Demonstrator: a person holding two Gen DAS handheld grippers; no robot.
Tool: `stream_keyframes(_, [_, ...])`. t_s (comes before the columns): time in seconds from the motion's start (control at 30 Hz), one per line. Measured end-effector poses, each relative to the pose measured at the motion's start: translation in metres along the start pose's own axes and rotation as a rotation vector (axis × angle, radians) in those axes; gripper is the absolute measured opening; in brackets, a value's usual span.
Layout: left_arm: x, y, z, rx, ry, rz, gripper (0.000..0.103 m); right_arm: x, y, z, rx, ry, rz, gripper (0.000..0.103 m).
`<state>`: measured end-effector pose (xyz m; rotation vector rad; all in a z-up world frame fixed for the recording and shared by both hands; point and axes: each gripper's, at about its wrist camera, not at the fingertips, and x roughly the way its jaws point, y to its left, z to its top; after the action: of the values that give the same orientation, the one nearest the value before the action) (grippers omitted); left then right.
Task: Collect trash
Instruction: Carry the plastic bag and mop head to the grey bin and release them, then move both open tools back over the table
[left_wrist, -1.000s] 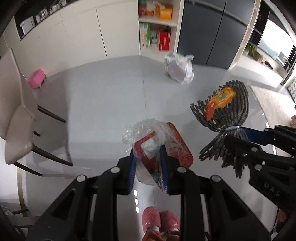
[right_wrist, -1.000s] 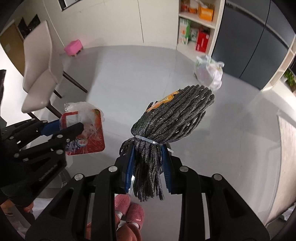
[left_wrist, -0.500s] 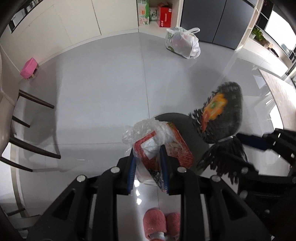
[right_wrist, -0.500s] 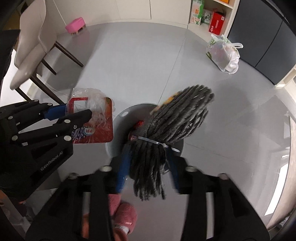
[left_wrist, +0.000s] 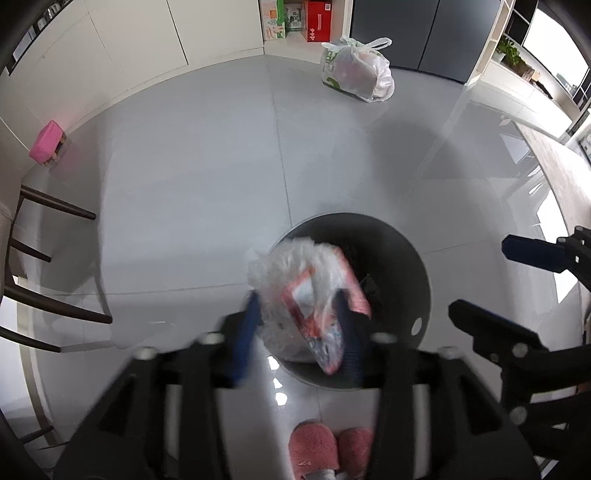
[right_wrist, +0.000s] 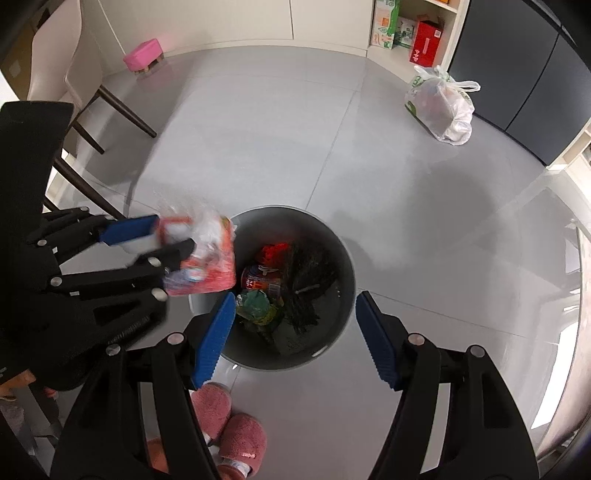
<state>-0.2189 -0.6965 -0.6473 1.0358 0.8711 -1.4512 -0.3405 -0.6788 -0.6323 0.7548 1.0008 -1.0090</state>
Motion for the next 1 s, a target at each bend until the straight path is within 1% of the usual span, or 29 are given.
stream_keyframes(0.07, [-0.005, -0.001, 0.003, -0.007, -0.022, -0.001, 0.066, -0.006, -0.005, -0.001, 0.013, -0.001, -0.007, 0.066])
stream_keyframes(0.2, [-0.015, -0.004, 0.008, -0.014, -0.018, -0.008, 0.067, -0.022, -0.010, -0.001, 0.033, -0.002, -0.019, 0.066])
stream_keyframes(0.3, [-0.035, -0.005, 0.011, -0.010, -0.021, -0.010, 0.066, -0.040, -0.007, 0.005, 0.022, -0.005, -0.021, 0.066])
stream_keyframes(0.43, [-0.078, -0.002, 0.018, 0.005, -0.029, 0.030, 0.066, -0.078, 0.006, 0.017, -0.009, -0.013, -0.027, 0.066])
stream_keyframes(0.5, [-0.102, 0.004, 0.020, -0.011, -0.034, 0.036, 0.066, -0.100, 0.012, 0.026, -0.021, -0.023, -0.021, 0.066])
stream_keyframes(0.6, [-0.156, 0.022, 0.022, -0.061, -0.056, 0.048, 0.067, -0.140, 0.029, 0.039, -0.049, -0.041, -0.007, 0.066])
stream_keyframes(0.73, [-0.220, 0.046, 0.017, -0.136, -0.075, 0.096, 0.067, -0.206, 0.070, 0.058, -0.135, -0.089, 0.039, 0.066])
stream_keyframes(0.8, [-0.254, 0.062, 0.011, -0.188, -0.093, 0.127, 0.066, -0.230, 0.090, 0.065, -0.179, -0.108, 0.065, 0.066])
stream_keyframes(0.87, [-0.296, 0.084, -0.001, -0.264, -0.117, 0.173, 0.067, -0.262, 0.121, 0.075, -0.247, -0.135, 0.110, 0.066])
stream_keyframes(0.9, [-0.310, 0.091, -0.005, -0.294, -0.125, 0.189, 0.067, -0.272, 0.133, 0.079, -0.276, -0.144, 0.127, 0.066])
stream_keyframes(1.0, [-0.365, 0.124, -0.032, -0.413, -0.151, 0.253, 0.067, -0.309, 0.184, 0.087, -0.408, -0.182, 0.197, 0.066])
